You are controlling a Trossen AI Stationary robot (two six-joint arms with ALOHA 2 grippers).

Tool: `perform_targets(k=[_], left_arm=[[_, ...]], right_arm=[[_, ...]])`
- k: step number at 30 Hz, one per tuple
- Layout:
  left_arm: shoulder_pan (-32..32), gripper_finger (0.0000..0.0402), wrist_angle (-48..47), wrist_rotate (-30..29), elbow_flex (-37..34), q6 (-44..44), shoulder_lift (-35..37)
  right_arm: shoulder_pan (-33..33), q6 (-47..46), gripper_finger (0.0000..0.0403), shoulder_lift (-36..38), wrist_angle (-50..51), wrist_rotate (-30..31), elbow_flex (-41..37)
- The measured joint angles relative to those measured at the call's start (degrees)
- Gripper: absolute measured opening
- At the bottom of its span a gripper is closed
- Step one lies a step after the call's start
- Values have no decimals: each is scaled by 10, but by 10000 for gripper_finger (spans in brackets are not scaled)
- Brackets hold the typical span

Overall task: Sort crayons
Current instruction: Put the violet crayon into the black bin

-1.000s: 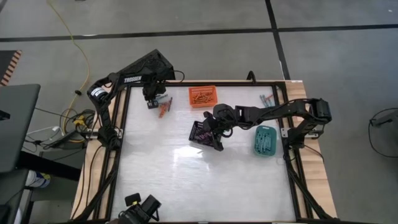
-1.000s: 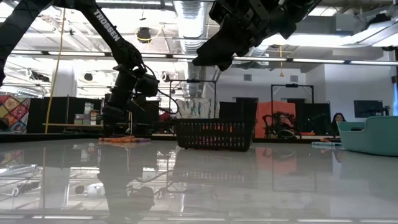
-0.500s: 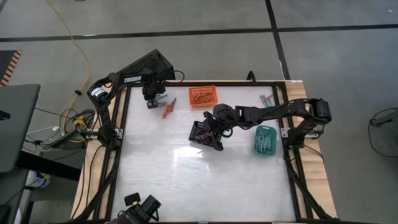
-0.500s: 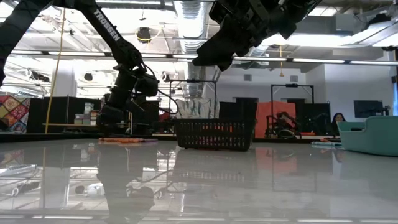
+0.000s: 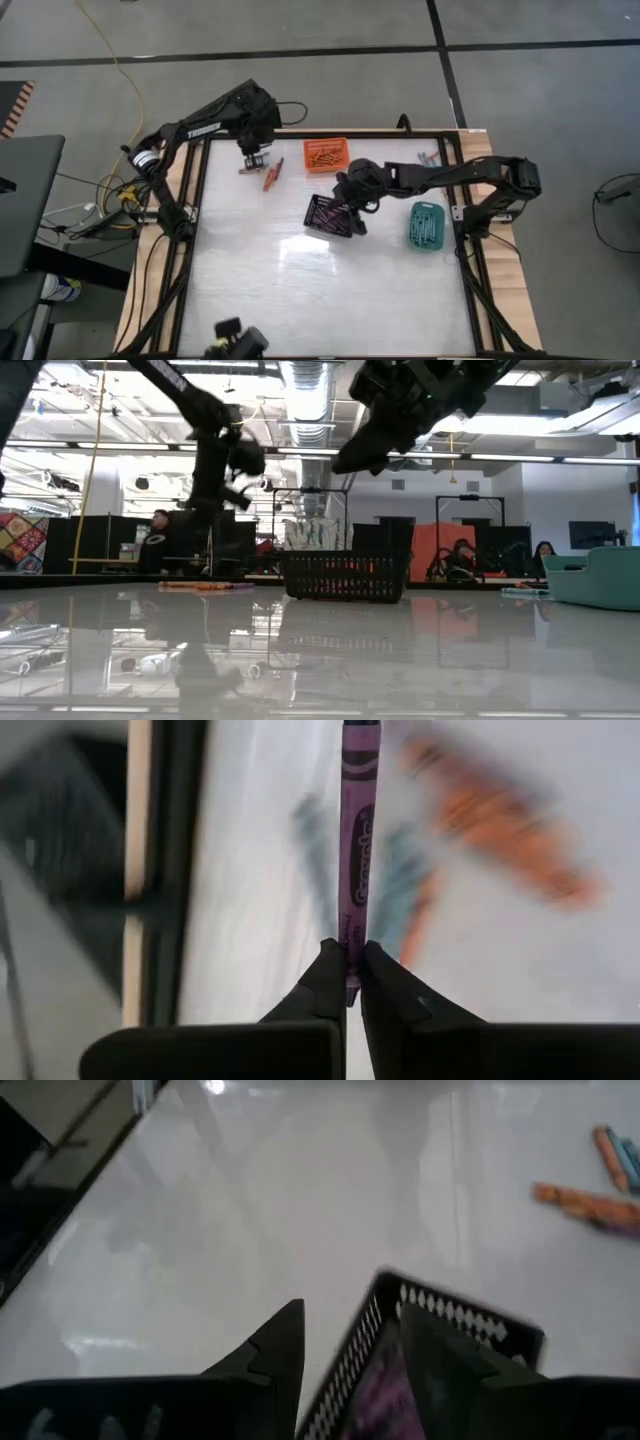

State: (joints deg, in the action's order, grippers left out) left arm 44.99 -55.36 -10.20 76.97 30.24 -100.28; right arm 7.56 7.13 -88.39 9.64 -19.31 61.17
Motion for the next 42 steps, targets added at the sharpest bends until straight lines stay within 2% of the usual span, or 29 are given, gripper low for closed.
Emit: perform_targets(k=[4, 7, 11, 15, 20, 27, 34, 42], left_arm=[[-79, 0, -4, 56, 27, -19, 16], [-157, 0, 3, 70, 45, -34, 16], [-258, 0, 64, 81, 52, -51, 9], [-320, 0, 145, 91, 53, -73, -1], [-342, 0, 207, 125, 58, -101, -21], [-354, 0, 222, 148, 62, -111, -60], [-361, 2, 217, 159, 62, -110, -93], [-361, 29, 217, 160, 62, -115, -114]], right_arm=[[4, 15, 161, 49, 81, 23, 0], [3, 19, 161, 92, 157, 49, 0], [2, 9, 161, 154, 263, 98, 0], [-5, -16, 161, 213, 337, 138, 0], [-25, -48, 161, 271, 368, 159, 0], [-64, -72, 161, 313, 367, 185, 1], [-84, -77, 161, 318, 374, 212, 0], [-84, -72, 161, 311, 378, 214, 0]])
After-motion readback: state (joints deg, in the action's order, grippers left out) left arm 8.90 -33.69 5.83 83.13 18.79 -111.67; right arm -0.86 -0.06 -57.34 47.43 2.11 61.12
